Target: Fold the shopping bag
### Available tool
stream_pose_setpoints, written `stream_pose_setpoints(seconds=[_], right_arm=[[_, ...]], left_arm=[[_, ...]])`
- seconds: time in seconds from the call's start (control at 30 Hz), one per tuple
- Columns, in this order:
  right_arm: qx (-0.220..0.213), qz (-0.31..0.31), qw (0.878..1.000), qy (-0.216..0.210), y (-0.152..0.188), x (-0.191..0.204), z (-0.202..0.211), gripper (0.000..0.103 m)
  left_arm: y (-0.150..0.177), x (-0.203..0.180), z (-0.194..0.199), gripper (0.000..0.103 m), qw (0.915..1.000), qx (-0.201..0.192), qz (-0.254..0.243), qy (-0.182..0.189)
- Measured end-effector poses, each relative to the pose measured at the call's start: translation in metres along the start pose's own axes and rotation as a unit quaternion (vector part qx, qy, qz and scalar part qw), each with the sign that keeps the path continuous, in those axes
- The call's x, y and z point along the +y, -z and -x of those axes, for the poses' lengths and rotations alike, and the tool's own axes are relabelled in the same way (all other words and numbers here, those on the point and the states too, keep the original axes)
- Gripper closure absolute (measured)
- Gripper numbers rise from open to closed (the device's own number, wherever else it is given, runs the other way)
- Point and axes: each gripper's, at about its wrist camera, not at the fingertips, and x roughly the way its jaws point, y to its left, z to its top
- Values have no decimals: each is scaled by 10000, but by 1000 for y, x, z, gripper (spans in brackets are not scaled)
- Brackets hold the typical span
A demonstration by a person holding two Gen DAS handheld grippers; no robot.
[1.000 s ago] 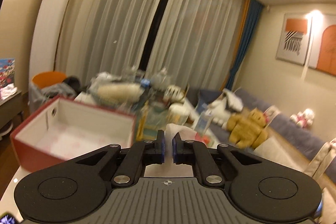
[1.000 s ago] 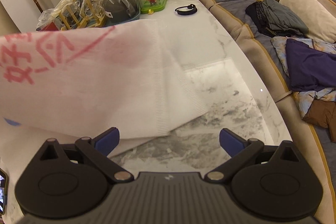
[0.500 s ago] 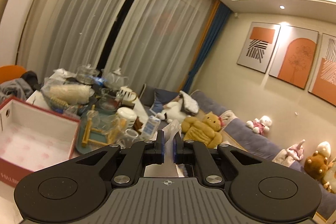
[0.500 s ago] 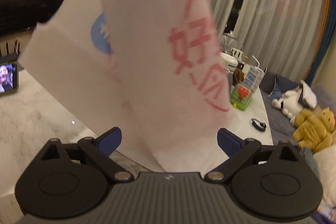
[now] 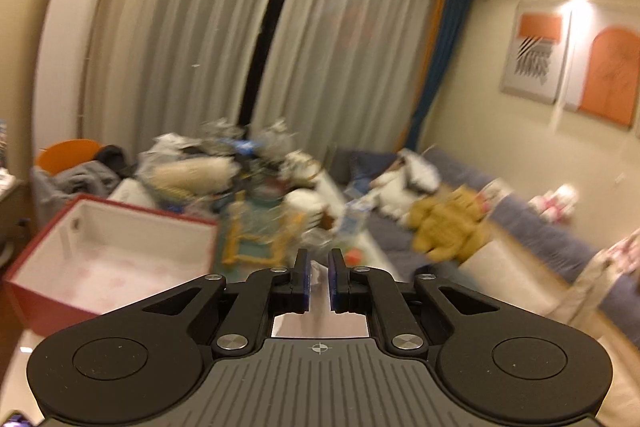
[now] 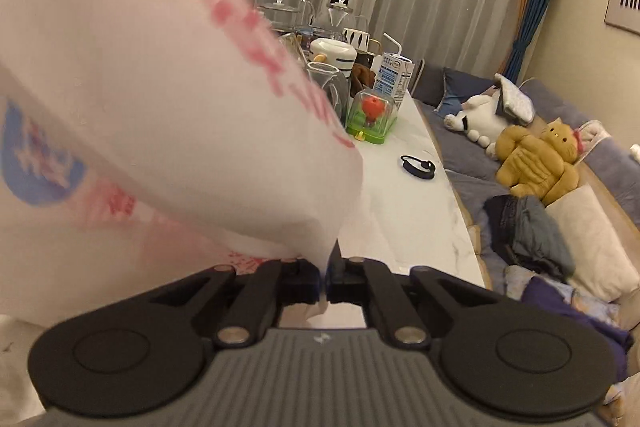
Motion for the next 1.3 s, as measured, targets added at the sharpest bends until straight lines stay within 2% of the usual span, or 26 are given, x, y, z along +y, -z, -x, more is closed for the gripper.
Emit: stream_pose_setpoints(seconds=[0.1,0.17,0.27,0.37,0.43,0.57,0.6,0.67,0.73,0.8,0.83,0.87,0.9,0.97,1.03,1.07,1.13,1.23,1.3], right_arm=[[-147,25,9999,-62,-1,-16,21,102],[-154,-252,9990,-341,-13,-31,37,102],[-357,-311,9957,-802,-43,-49,65,102],[-700,101,9945,-769,-76,-52,86,102],[-719,-301,9902,-1156,-97,-62,88,102],[-495,-1231,9700,-2039,-128,-76,79,102],[-547,-1312,9655,-2182,-133,-74,79,101],[-1098,-1560,9463,-2611,-139,-75,92,101],[-1855,-1489,9336,-2679,-147,-76,110,101],[-2607,-1399,9156,-2722,-155,-78,129,101],[-2795,-1455,9079,-2764,-156,-82,136,101],[-2750,-1568,9078,-2751,-155,-86,138,101],[-2693,-1683,9080,-2734,-154,-90,141,101],[-1980,-1731,9326,-2472,-138,-91,130,101],[-607,-1584,9536,-2486,-110,-83,97,100],[331,-1429,9524,-2671,-92,-78,75,101],[1653,-1229,9460,-2503,-44,-68,41,101],[2159,-312,9601,-1752,4,-52,24,101],[2229,160,9625,-1537,18,-41,21,101]], left_arm=[[12,-1,-4,95,9993,245,-260,-82],[19,-1,-7,95,9981,408,-434,-136],[31,-2,-10,95,9952,652,-693,-217],[42,-3,-14,95,9910,896,-952,-298],[50,-4,-17,95,9874,1052,-1134,-322],[63,-22,-8,95,9790,1090,-1697,312],[61,-24,-4,95,9809,956,-1668,300],[56,-27,3,95,9842,689,-1610,276],[51,-30,10,95,9867,421,-1550,251],[47,-32,18,95,9882,104,-1522,166],[43,-31,22,95,9881,-57,-1536,93],[40,-29,23,95,9876,-96,-1570,-2],[38,-27,24,95,9869,-136,-1603,-97],[34,-23,26,95,9854,-198,-1666,-283],[35,-20,26,95,9854,-52,-1654,-396],[36,-17,24,95,9861,42,-1611,-407],[41,-10,16,95,9864,344,-1572,-345],[53,-5,0,95,9815,933,-1654,-238],[64,-8,-8,95,9761,1308,-1723,-187]])
